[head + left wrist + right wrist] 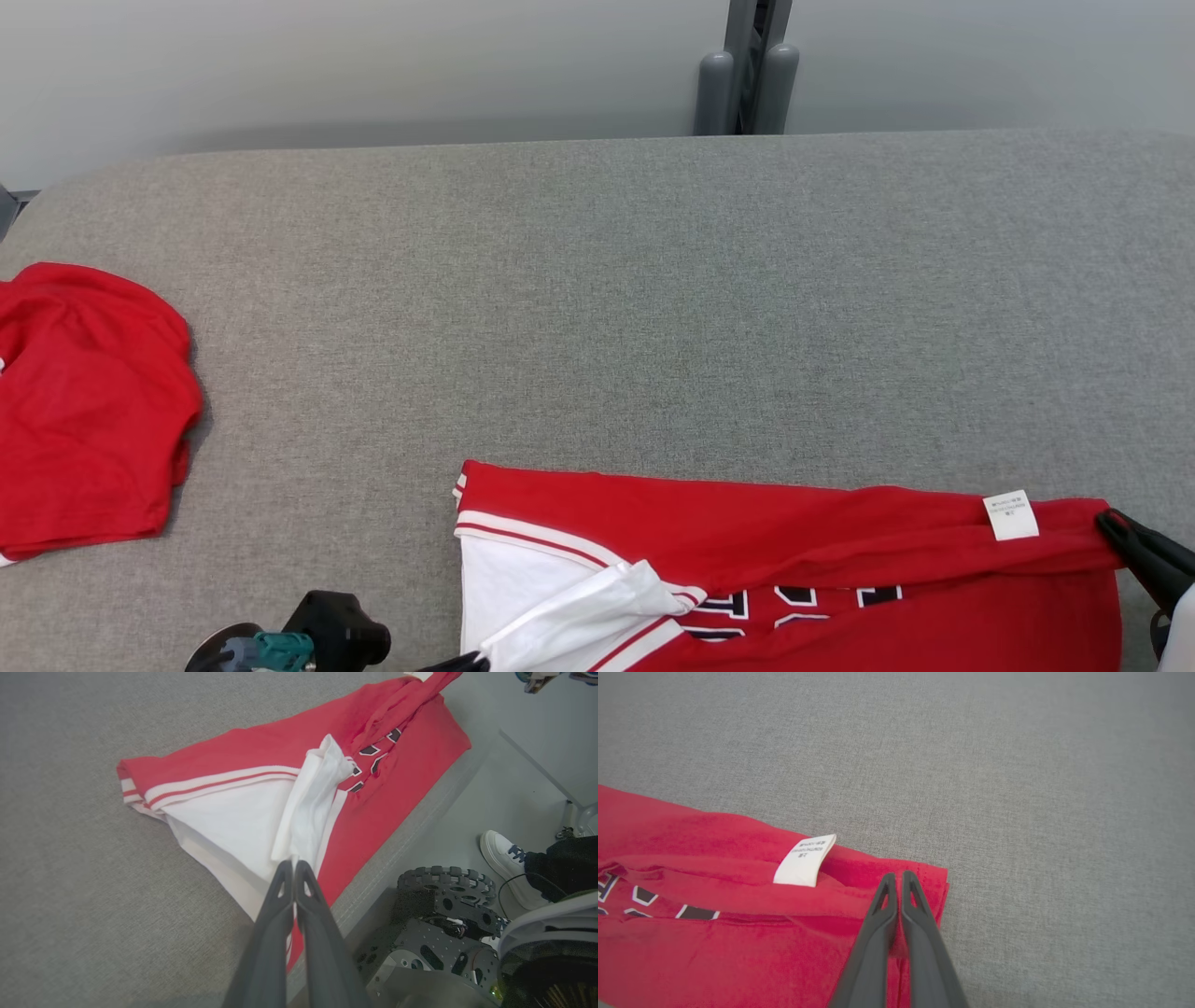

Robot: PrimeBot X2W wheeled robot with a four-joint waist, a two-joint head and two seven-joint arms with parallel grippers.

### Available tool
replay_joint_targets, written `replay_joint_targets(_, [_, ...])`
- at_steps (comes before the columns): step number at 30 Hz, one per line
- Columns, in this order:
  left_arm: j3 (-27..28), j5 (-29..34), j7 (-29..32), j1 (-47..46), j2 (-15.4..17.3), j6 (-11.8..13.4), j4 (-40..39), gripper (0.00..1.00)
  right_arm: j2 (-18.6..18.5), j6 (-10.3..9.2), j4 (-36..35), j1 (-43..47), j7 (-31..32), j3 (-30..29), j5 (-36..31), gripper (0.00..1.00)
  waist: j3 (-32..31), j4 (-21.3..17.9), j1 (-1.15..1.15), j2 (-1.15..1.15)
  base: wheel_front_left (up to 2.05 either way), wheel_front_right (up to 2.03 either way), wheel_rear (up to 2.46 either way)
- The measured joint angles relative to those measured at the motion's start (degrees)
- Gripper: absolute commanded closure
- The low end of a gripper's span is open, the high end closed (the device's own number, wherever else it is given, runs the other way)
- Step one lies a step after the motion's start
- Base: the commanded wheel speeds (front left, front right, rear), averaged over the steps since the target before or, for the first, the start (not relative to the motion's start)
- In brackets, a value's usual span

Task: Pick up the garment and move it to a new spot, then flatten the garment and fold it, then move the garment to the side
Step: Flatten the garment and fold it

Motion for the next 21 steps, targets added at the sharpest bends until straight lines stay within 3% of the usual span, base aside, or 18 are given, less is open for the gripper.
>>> replay_joint_targets(10, [-1.36,0.23,1.98,-0.08,0.73,-0.19,-0.41,1.00,0.32,0.00,-0.81,2.37,5.94,-2.21,1.88,1.00,0.13,0.15,0.00,0.00,0.00,0.00,0.00])
replay_joint_targets(11, [-1.60,0.37,2.31,-0.10,0.59,-0.19,-0.36,1.00,0.58,0.00,-0.78,2.63,6.70,-2.69,2.31,0.84,0.12,0.14,0.00,0.00,0.00,0.00,0.00])
replay_joint_targets(12, [-1.91,0.56,2.46,-0.10,0.41,-0.20,-0.26,1.00,0.96,0.01,-0.58,2.98,7.57,-3.31,2.85,0.13,0.10,0.12,0.00,0.00,0.00,0.00,0.00])
replay_joint_targets(13, [-2.07,0.75,2.46,-0.10,0.27,-0.15,-0.16,0.85,1.31,0.00,-0.29,3.15,8.57,-3.79,3.34,0.00,0.06,0.10,0.00,0.00,0.00,0.00,0.00])
replay_joint_targets(14, [-1.97,1.42,2.38,-0.13,0.16,0.27,0.02,0.27,1.54,0.01,-0.01,3.43,9.48,-4.43,3.56,0.00,0.02,0.07,0.00,0.00,0.00,0.00,0.00])
replay_joint_targets(16, [-1.85,2.15,2.23,-0.24,0.00,1.12,0.57,0.00,1.77,0.00,0.13,4.02,11.18,-5.63,3.70,0.00,-0.07,-0.01,0.00,0.00,0.00,0.00,0.00])
replay_joint_targets(21, [-1.80,2.22,2.71,-0.27,0.18,1.62,1.12,0.00,2.53,0.00,-0.01,4.26,13.11,-9.73,2.58,0.00,-0.47,-0.31,0.00,0.00,0.00,0.00,0.00])
